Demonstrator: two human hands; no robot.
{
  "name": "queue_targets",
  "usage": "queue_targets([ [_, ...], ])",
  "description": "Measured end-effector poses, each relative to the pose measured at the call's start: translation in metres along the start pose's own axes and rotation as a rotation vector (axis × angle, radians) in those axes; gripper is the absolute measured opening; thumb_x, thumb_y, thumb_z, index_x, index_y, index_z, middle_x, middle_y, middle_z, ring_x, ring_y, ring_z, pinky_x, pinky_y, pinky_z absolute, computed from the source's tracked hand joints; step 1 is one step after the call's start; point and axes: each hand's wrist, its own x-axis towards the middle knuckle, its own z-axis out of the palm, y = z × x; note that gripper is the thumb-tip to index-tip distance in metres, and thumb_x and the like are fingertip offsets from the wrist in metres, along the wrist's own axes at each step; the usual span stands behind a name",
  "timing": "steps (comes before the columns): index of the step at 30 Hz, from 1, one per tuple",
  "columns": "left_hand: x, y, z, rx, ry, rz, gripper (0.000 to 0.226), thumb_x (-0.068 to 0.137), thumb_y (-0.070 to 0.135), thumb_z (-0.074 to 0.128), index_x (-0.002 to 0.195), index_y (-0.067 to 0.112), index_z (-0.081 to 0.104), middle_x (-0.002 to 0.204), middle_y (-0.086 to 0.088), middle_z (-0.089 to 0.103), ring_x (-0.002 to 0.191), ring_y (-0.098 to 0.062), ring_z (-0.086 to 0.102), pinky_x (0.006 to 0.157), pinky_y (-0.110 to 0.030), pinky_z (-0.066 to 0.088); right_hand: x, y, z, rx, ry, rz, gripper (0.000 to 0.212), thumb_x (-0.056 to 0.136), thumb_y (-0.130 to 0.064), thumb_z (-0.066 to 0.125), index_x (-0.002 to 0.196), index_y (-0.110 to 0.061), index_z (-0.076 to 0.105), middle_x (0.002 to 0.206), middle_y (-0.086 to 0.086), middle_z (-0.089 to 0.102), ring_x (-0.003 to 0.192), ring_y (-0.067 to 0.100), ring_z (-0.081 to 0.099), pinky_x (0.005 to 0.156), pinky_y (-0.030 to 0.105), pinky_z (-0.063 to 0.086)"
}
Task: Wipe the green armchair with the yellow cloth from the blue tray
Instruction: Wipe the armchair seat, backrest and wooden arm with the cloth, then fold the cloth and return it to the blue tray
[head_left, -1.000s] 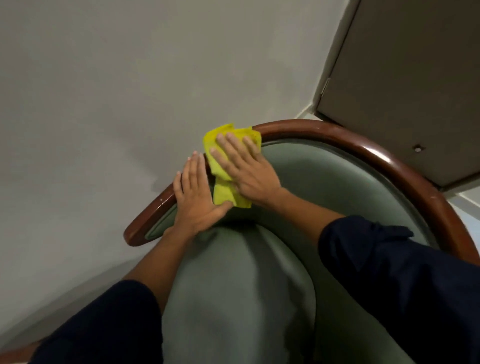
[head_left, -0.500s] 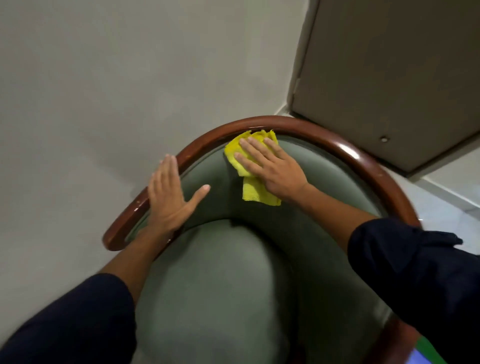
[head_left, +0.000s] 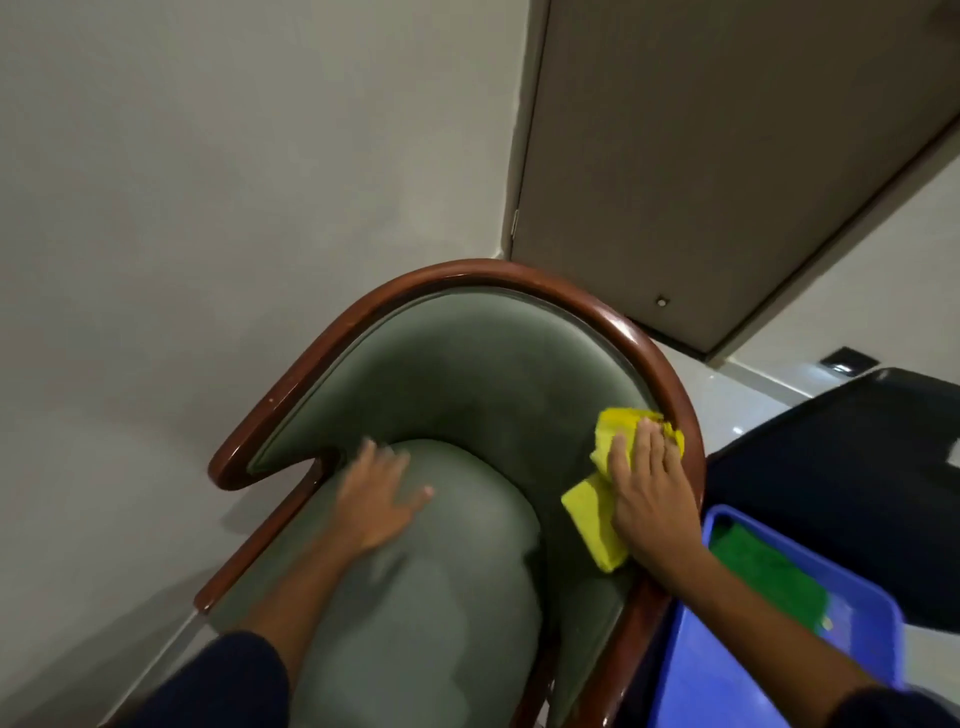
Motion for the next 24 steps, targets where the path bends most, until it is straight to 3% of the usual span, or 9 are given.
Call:
queue_targets([
  [3, -0.062, 0.041, 0.045, -0.497, -0.445, -0.151, 0.061, 0.097, 0.059, 0.039, 0.132, 0.013, 0.060, 0.144, -0.012, 0.056, 0.133, -0.028, 0.050, 0.117, -0.042, 0.035, -0.044, -0.022, -0.006, 0.168, -0.056, 0.038, 0.049, 0.080, -0.015, 0.029, 0.108, 0.003, 0.064, 0.107, 0.034, 0.067, 0.099, 0.045, 0.066, 0.089, 0.048, 0.052],
  [6, -0.112, 0.066, 0.071, -0.824, -0.625, -0.231, 0.068, 0.092, 0.071, 0.032, 0.125, 0.018, 0.061, 0.129, -0.008, 0.067, 0.120, -0.020, 0.060, 0.104, -0.041, 0.044, -0.065, -0.041, -0.010, 0.645, -0.278, 0.162, 0.034, 0.098, -0.027, 0.035, 0.117, -0.005, 0.053, 0.112, 0.022, 0.068, 0.105, 0.039, 0.062, 0.091, 0.042, 0.044],
  [9, -0.144, 0.074, 0.078, -1.124, -0.601, -0.269, 0.053, 0.090, 0.069, 0.044, 0.123, 0.029, 0.058, 0.127, -0.002, 0.066, 0.118, -0.020, 0.063, 0.094, -0.039, 0.050, -0.087, -0.064, -0.008, 1.286, -0.510, 0.277, 0.038, 0.102, -0.028, 0.042, 0.130, -0.005, 0.053, 0.129, 0.020, 0.061, 0.117, 0.036, 0.057, 0.103, 0.045, 0.044],
  [11, -0.157, 0.075, 0.070, -1.247, -0.479, -0.251, 0.044, 0.089, 0.051, 0.062, 0.123, 0.023, 0.060, 0.120, -0.003, 0.071, 0.108, -0.019, 0.068, 0.085, -0.035, 0.058, -0.107, -0.076, -0.006, 1.651, -0.532, 0.338, 0.037, 0.102, -0.027, 0.042, 0.131, -0.006, 0.053, 0.120, 0.015, 0.066, 0.109, 0.032, 0.063, 0.100, 0.051, 0.048],
  [13, -0.167, 0.074, 0.054, -1.226, -0.313, -0.176, 0.039, 0.088, 0.028, 0.072, 0.122, 0.012, 0.064, 0.114, -0.009, 0.074, 0.091, -0.014, 0.073, 0.071, -0.025, 0.059, -0.121, -0.081, -0.009, 1.933, -0.551, 0.392, 0.038, 0.102, -0.031, 0.042, 0.130, -0.008, 0.055, 0.114, 0.016, 0.069, 0.104, 0.034, 0.066, 0.094, 0.051, 0.052],
  [15, -0.174, 0.078, 0.035, -1.130, -0.210, -0.076, 0.025, 0.087, 0.018, 0.073, 0.111, 0.012, 0.069, 0.110, -0.011, 0.075, 0.080, -0.006, 0.074, 0.065, -0.017, 0.057, -0.125, -0.076, -0.012, 2.110, -0.602, 0.388, 0.044, 0.100, -0.037, 0.042, 0.129, -0.008, 0.058, 0.119, 0.020, 0.069, 0.111, 0.039, 0.064, 0.098, 0.054, 0.049],
  [18, -0.186, 0.105, 0.002, -1.068, -0.147, 0.051, 0.018, 0.087, 0.015, 0.073, 0.104, 0.018, 0.069, 0.107, -0.008, 0.074, 0.079, -0.004, 0.072, 0.070, -0.015, 0.057, -0.126, -0.054, -0.015, 2.300, -0.631, 0.357, 0.062, 0.095, -0.057, 0.039, 0.124, -0.008, 0.063, 0.119, 0.017, 0.070, 0.113, 0.035, 0.063, 0.103, 0.053, 0.046],
  [21, -0.195, 0.152, -0.025, -1.057, -0.246, 0.146, 0.018, 0.091, 0.014, 0.068, 0.109, 0.014, 0.069, 0.105, -0.007, 0.073, 0.086, -0.011, 0.070, 0.078, -0.021, 0.058, -0.126, -0.016, -0.013, 2.415, -0.518, 0.454, 0.069, 0.084, -0.071, 0.044, 0.099, -0.006, 0.063, 0.095, 0.017, 0.066, 0.090, 0.030, 0.063, 0.086, 0.043, 0.049],
  [24, -0.201, 0.201, -0.031, -1.142, -0.356, 0.179, 0.017, 0.095, 0.016, 0.063, 0.108, 0.009, 0.070, 0.098, -0.006, 0.076, 0.088, -0.018, 0.072, 0.079, -0.027, 0.060, -0.134, 0.033, 0.007, 2.574, -0.417, 0.491, 0.072, 0.083, -0.074, 0.043, 0.100, -0.007, 0.063, 0.106, 0.020, 0.060, 0.092, 0.032, 0.060, 0.081, 0.043, 0.048],
])
